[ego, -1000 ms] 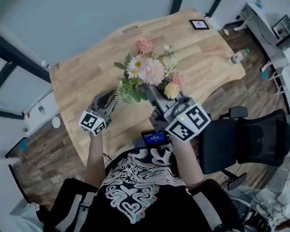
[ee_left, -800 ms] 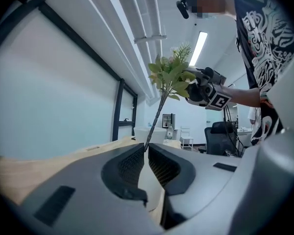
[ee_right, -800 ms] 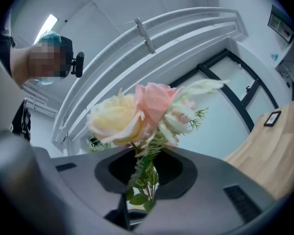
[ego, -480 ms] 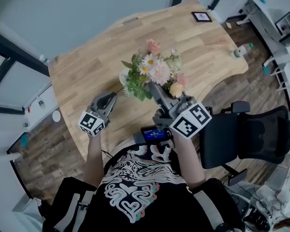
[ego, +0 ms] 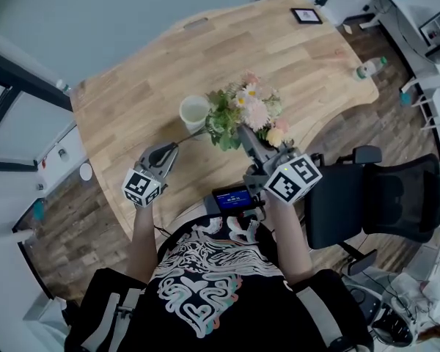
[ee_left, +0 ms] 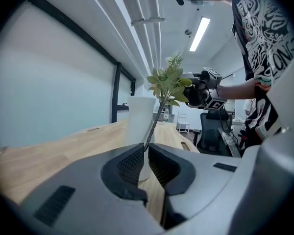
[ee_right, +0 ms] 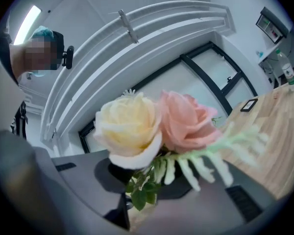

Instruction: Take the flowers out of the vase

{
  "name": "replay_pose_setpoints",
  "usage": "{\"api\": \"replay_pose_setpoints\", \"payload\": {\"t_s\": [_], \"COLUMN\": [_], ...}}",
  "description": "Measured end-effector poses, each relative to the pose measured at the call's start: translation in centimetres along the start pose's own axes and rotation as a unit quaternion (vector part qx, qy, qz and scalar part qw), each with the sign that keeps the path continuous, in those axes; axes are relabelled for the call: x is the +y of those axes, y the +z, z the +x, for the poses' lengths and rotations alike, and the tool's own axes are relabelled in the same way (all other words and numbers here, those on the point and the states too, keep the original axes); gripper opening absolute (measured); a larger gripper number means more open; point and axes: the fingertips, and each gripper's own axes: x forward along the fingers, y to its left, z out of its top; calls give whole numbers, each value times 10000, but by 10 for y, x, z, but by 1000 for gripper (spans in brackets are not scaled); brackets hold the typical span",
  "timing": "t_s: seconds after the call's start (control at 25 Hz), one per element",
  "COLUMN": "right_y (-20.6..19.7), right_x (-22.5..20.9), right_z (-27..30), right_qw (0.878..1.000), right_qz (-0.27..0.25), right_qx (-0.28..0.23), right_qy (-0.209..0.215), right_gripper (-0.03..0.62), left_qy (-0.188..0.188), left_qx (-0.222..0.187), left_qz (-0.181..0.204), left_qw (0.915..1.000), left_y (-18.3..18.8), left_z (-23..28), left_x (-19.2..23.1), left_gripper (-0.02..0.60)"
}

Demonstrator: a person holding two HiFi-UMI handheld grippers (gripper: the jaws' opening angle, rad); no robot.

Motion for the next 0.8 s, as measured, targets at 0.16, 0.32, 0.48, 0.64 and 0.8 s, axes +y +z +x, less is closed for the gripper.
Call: {"api": "replay_pose_setpoints", "payload": {"t_s": [0.16,0.32,0.48,0.64,0.8], "right_y": [-23,-51,-79,-97,-107], "right_x": [-20,-34,-47,-61,-80], "right_z": [-5,-6,-4,-1,5], "right_qw": [9996,9986,9973,9943,9938], "right_qz": [144,250,514,876,769], "right_qx": [107,329,465,485,560], "right_qy": [-220,-319,-248,-360,-572], "right_gripper": [94,94,94,94,94], "left_qy": [147,460,464,425,346], "left_qx": [67,-187,-135,-45,32], "left_qz": [2,-85,-259,-307,-346], "left_qw": [9999,9987,9985,9986,9988], "left_y": [-13,-15,-21,-25,-29], "left_z": [-1,-9,-9,-4,6], "left_x": [3,11,15,13,11], "left_gripper": [34,37,37,37,37]}}
